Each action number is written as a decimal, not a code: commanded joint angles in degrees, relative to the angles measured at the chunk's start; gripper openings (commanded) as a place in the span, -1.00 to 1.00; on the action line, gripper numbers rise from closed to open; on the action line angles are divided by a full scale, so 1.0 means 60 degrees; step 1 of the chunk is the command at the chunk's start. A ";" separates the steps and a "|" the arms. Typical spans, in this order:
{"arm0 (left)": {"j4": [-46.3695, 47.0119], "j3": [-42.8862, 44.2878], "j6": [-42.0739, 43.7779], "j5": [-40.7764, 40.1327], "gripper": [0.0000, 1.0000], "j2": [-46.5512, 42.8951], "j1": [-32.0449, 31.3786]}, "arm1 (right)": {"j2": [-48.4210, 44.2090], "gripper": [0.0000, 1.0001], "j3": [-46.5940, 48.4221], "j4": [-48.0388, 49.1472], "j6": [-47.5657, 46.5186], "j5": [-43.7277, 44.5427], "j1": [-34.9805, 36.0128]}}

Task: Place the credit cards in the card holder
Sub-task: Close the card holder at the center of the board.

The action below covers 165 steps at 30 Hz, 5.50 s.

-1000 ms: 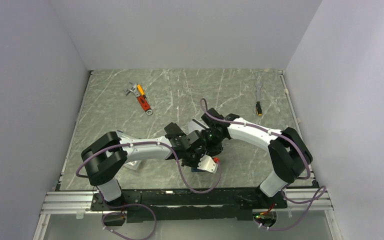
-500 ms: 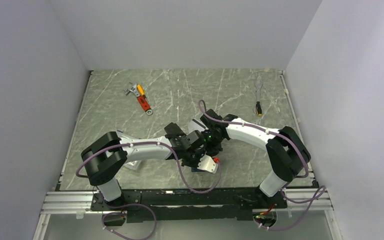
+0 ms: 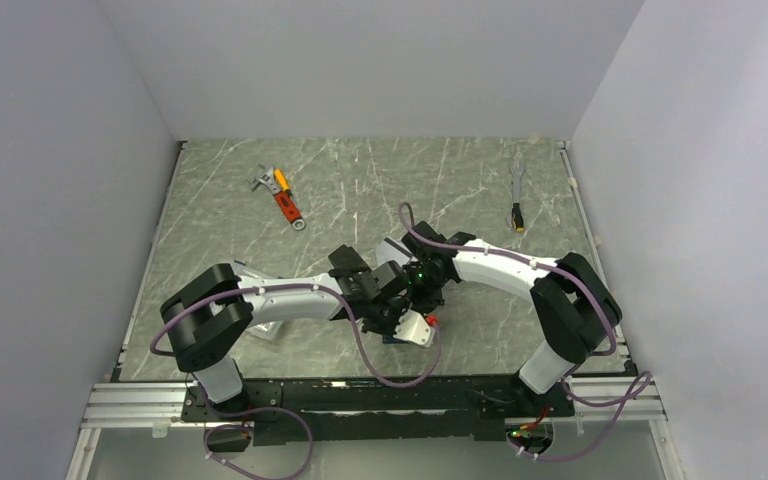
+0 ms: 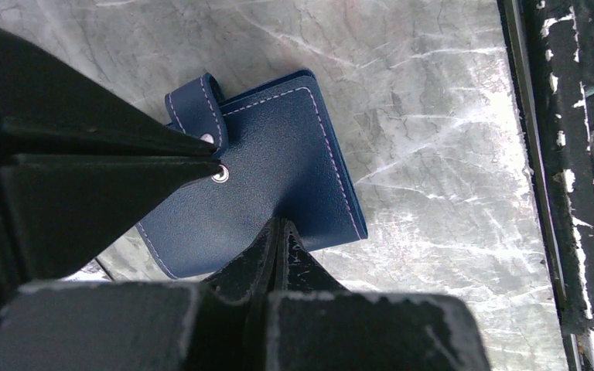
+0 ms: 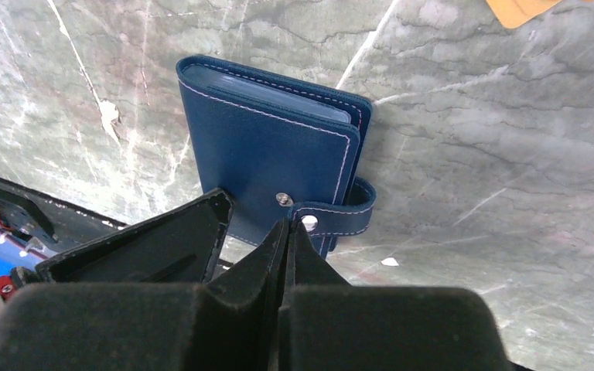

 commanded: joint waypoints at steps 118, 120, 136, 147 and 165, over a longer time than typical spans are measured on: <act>0.0883 -0.1255 0.0285 -0.0516 -1.00 -0.0860 -0.0081 | 0.1241 -0.69 0.1962 -0.2078 0.0331 0.1695 0.0883; 0.0876 -0.1256 0.0281 -0.0523 -1.00 -0.0866 -0.0081 | 0.1201 -0.77 0.1934 -0.2059 0.0358 0.1689 0.0860; 0.0898 -0.1299 0.0293 -0.0523 -1.00 -0.0873 -0.0081 | 0.0849 -1.00 0.1499 -0.1506 0.0790 0.1305 0.0869; 0.0857 -0.1328 0.0315 -0.0509 -1.00 -0.0886 -0.0081 | 0.0838 -1.00 0.1353 -0.0848 0.0804 0.0697 0.0693; 0.0774 -0.1299 0.0313 -0.0457 -1.00 -0.0880 -0.0081 | 0.1160 -1.00 0.1332 -0.0849 0.0619 0.0892 0.0554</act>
